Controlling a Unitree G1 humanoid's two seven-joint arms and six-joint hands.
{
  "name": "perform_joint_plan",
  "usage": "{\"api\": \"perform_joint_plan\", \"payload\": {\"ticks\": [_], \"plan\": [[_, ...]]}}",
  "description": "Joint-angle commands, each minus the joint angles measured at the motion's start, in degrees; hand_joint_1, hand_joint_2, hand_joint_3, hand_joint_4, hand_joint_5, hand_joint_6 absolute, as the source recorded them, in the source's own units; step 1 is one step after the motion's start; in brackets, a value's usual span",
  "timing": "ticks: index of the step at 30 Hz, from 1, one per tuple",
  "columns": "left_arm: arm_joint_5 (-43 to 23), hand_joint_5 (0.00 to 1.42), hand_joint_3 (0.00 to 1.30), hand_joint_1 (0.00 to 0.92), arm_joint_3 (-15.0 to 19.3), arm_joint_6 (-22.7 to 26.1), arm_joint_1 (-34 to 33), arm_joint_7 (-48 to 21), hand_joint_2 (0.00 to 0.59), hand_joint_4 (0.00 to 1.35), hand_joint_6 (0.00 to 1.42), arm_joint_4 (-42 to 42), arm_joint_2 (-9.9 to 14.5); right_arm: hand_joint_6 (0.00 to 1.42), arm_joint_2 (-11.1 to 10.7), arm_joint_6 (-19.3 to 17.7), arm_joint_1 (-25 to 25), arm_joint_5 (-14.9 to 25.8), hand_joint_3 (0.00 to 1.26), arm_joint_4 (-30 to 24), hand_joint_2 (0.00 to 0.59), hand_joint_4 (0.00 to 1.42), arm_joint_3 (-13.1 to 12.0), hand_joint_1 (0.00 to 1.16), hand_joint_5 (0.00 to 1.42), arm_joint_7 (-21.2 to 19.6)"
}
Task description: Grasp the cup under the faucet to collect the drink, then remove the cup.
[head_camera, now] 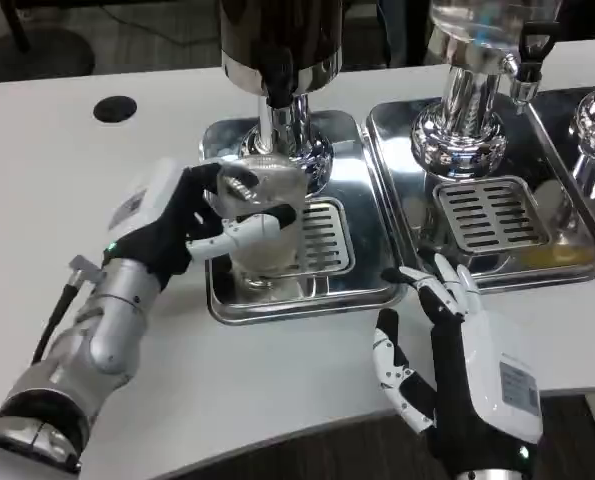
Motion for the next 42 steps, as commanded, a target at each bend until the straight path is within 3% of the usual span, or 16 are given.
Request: {"api": "perform_joint_plan", "payload": {"ticks": [1, 6, 9, 12, 15, 26, 34, 38, 42], "plan": [[0.7, 0.75, 0.46, 0.328, -0.8, 1.5, -2.7, -0.2, 0.195, 0.52, 0.89, 0.2, -1.2, 0.25, 0.7, 1.3, 1.3, -1.3, 0.36, -1.7, 0.516, 0.12, 0.2, 0.47, 0.09, -0.2], [1.6, 0.69, 0.43, 0.328, -2.3, 3.8, -3.8, -0.9, 0.195, 0.48, 0.81, 0.5, -2.1, 0.25, 0.9, 1.8, 2.0, -1.6, 0.36, -2.6, 0.516, 0.12, 0.2, 0.47, 0.09, 0.1], [2.7, 0.6, 0.38, 0.3, -3.8, 5.0, -4.4, -2.2, 0.179, 0.43, 0.63, 0.6, -2.1, 0.25, 1.0, 1.9, 2.4, -1.6, 0.36, -3.1, 0.516, 0.12, 0.0, 0.47, 0.09, 0.2], [3.3, 0.42, 0.24, 0.194, -4.6, 5.4, -4.6, -5.1, 0.116, 0.27, 0.42, 0.7, -1.6, 0.25, 1.1, 2.0, 2.6, -1.6, 0.36, -3.3, 0.516, 0.12, 0.0, 0.46, 0.1, 0.1], [3.0, 0.32, 0.19, 0.124, -4.5, 5.1, -4.3, -6.7, 0.09, 0.18, 0.36, 0.6, -0.9, 0.25, 1.3, 1.8, 2.5, -1.5, 0.36, -3.0, 0.516, 0.12, 0.1, 0.46, 0.1, 0.1], [0.6, 0.23, 0.15, 0.059, -1.7, 2.2, -1.6, -7.3, 0.06, 0.07, 0.34, -1.2, 3.5, 0.25, 1.4, 0.9, 1.5, -0.9, 0.36, -2.7, 0.516, 0.12, 0.0, 0.46, 0.1, 0.9], [-3.4, 0.21, 0.14, 0.04, 2.0, -5.0, -0.2, -10.1, 0.059, 0.05, 0.34, -5.3, 8.1, 0.25, 1.2, 0.4, 1.2, -0.6, 0.36, -2.3, 0.516, 0.12, -0.2, 0.46, 0.1, 1.3], [-6.9, 0.2, 0.16, 0.017, 4.5, -9.3, -0.4, -13.4, 0.064, 0.06, 0.37, -7.6, 10.0, 0.25, 1.2, 0.0, 0.8, -0.5, 0.36, -1.9, 0.516, 0.12, -0.2, 0.46, 0.1, 1.4], [-15.0, 0.23, 0.17, 0.002, 9.7, -14.1, -2.4, -22.4, 0.081, 0.09, 0.45, -9.7, 10.8, 0.25, 1.2, -0.3, 0.4, -0.4, 0.36, -1.4, 0.516, 0.12, -0.3, 0.46, 0.1, 1.6]]}}
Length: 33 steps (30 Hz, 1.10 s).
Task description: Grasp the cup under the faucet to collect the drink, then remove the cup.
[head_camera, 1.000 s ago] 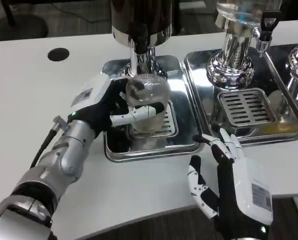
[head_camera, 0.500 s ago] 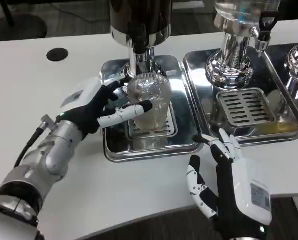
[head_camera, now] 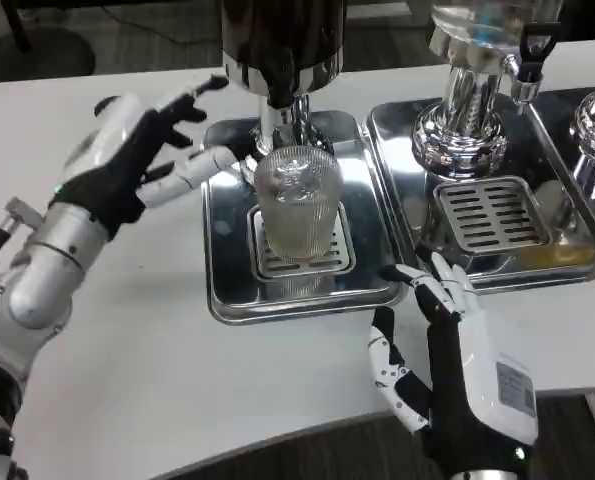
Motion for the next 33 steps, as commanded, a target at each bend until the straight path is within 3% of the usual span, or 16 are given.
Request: {"api": "perform_joint_plan", "payload": {"ticks": [1, 6, 13, 21, 33], "plan": [[-7.7, 0.23, 0.18, 0.0, 4.7, -4.6, -2.3, -9.2, 0.082, 0.09, 0.46, -2.5, 1.5, 0.25, -0.3, -1.0, -0.7, 0.4, 0.36, 0.7, 0.516, 0.12, -0.2, 0.46, 0.1, 0.4], [-14.1, 0.2, 0.21, 0.0, 7.7, -5.2, -6.3, -20.2, 0.077, 0.14, 0.44, -4.6, 1.3, 0.25, 0.0, -1.4, -1.2, 0.5, 0.36, 1.6, 0.516, 0.12, -0.2, 0.46, 0.1, 0.0], [-17.1, 0.25, 0.26, 0.0, 8.5, -3.2, -9.3, -29.5, 0.069, 0.21, 0.47, -4.2, 0.3, 0.25, 0.5, -1.9, -1.7, 0.6, 0.36, 2.7, 0.516, 0.12, -0.5, 0.46, 0.1, -0.7], [-16.3, 0.28, 0.28, 0.0, 8.5, -0.7, -9.7, -34.9, 0.059, 0.24, 0.49, -4.2, 0.6, 0.25, 0.8, -2.4, -1.8, 0.5, 0.36, 2.9, 0.516, 0.12, -0.7, 0.46, 0.1, -1.2], [-15.6, 0.34, 0.34, 0.0, 7.4, -0.6, -7.2, -42.4, 0.048, 0.31, 0.48, -7.3, 3.8, 0.25, 0.9, -3.6, -3.2, 1.8, 0.36, 3.9, 0.516, 0.12, -1.2, 0.46, 0.1, -0.9]]}}
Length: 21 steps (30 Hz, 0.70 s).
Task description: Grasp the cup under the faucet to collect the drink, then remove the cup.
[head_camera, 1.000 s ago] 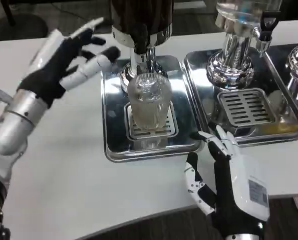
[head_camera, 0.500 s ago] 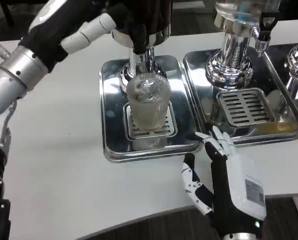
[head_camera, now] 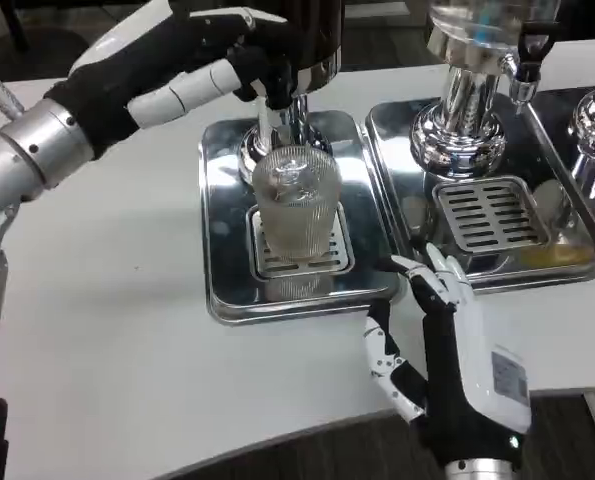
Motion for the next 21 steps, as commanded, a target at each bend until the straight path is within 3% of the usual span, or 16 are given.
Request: {"api": "perform_joint_plan", "payload": {"ticks": [1, 7, 9, 12, 14, 21], "plan": [[0.2, 0.34, 0.34, 0.0, -0.7, -0.4, 1.7, -3.4, 0.048, 0.31, 0.48, -1.7, 1.6, 0.25, 0.3, -1.4, -0.9, 1.0, 0.36, 0.9, 0.516, 0.12, -0.5, 0.46, 0.1, -0.5], [-0.9, 0.34, 0.34, 0.0, -0.5, -0.5, 2.7, -5.7, 0.047, 0.32, 0.48, -3.3, 2.4, 0.25, 0.5, -4.6, -2.4, 7.1, 0.33, 2.1, 0.464, 0.12, -3.0, 0.44, 0.12, 2.5], [-1.3, 0.35, 0.34, 0.0, -0.5, -0.5, 3.1, -6.3, 0.047, 0.32, 0.48, -3.9, 2.6, 0.25, 0.6, -5.9, -3.4, 10.8, 0.27, 2.7, 0.375, 0.1, -4.5, 0.44, 0.12, 4.9], [-2.0, 0.35, 0.34, 0.0, -0.5, -0.4, 4.0, -7.2, 0.047, 0.32, 0.48, -4.6, 3.0, 0.26, 0.6, -6.1, -6.1, 16.6, 0.22, 3.1, 0.309, 0.07, -6.7, 0.44, 0.13, 10.7], [-2.3, 0.35, 0.34, 0.0, -0.5, -0.4, 4.4, -7.4, 0.047, 0.32, 0.48, -5.1, 3.1, 0.29, 0.4, -6.0, -7.6, 18.8, 0.12, 3.6, 0.26, 0.03, -7.7, 0.46, 0.12, 13.7], [-3.4, 0.35, 0.34, 0.0, -0.2, 0.0, 5.6, -8.0, 0.05, 0.32, 0.48, -7.4, 3.1, 0.29, 0.4, -5.4, -12.2, 22.6, 0.05, 5.5, 0.239, 0.0, -9.8, 0.48, 0.08, 20.1]]}}
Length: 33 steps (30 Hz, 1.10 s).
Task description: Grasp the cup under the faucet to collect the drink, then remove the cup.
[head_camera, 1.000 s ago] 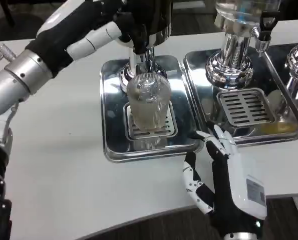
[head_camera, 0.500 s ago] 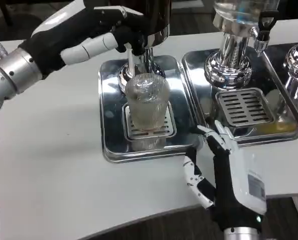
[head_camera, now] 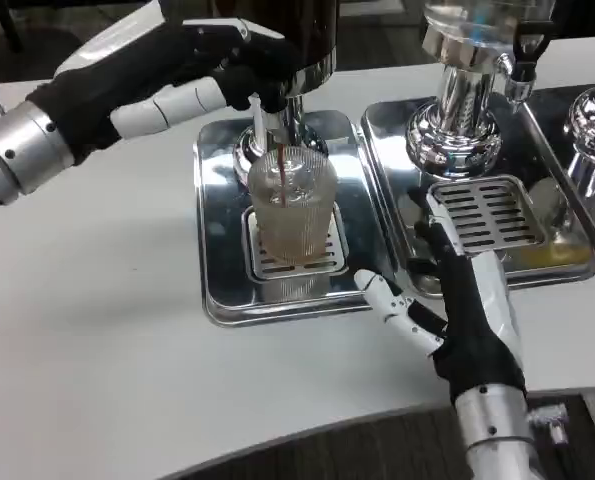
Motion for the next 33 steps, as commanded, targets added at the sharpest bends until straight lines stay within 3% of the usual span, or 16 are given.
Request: {"api": "perform_joint_plan", "payload": {"ticks": [1, 5, 15, 33], "plan": [[-0.4, 0.35, 0.34, 0.0, -0.6, 0.0, 2.4, -2.5, 0.051, 0.32, 0.48, -1.4, 0.5, 0.28, 0.1, 0.2, -2.6, 1.1, 0.05, 1.3, 0.24, 0.0, -1.0, 0.48, 0.08, 2.5], [-0.7, 0.35, 0.34, 0.0, -0.7, 0.3, 2.8, -2.4, 0.051, 0.32, 0.48, -1.7, 0.7, 0.21, 0.0, 1.2, -5.3, 1.5, 0.0, 2.6, 0.229, 0.0, -1.4, 0.49, 0.01, 5.3], [-0.8, 0.35, 0.34, 0.0, -0.7, 0.4, 3.2, -2.2, 0.055, 0.32, 0.48, -2.0, 0.9, 0.1, -1.0, 2.3, -14.0, 2.2, 0.0, 10.3, 0.208, 0.0, -1.1, 0.51, 0.0, 12.5], [-1.0, 0.35, 0.34, 0.0, -0.7, 0.1, 4.1, -2.3, 0.063, 0.33, 0.48, -3.1, 1.3, 0.05, 0.5, -0.4, -21.5, 2.6, 0.0, 22.4, 0.193, 0.0, -1.8, 0.52, 0.0, 11.7]]}}
